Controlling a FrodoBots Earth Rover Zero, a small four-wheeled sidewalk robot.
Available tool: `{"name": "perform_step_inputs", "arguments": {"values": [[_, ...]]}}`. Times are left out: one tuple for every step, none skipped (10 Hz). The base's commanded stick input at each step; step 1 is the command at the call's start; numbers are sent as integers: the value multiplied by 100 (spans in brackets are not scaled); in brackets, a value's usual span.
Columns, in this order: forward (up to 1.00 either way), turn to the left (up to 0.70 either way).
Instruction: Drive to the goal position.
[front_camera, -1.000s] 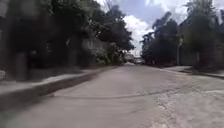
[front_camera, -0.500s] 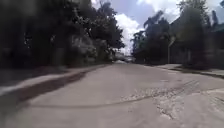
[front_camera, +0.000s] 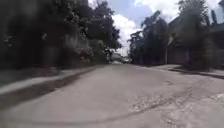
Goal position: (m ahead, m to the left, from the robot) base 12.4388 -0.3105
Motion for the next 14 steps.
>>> {"name": "perform_step_inputs", "arguments": {"values": [[85,0],[100,0],[100,0],[100,0],[100,0],[100,0],[100,0],[100,0],[100,0],[100,0],[100,0],[100,0],[100,0],[100,0]]}}
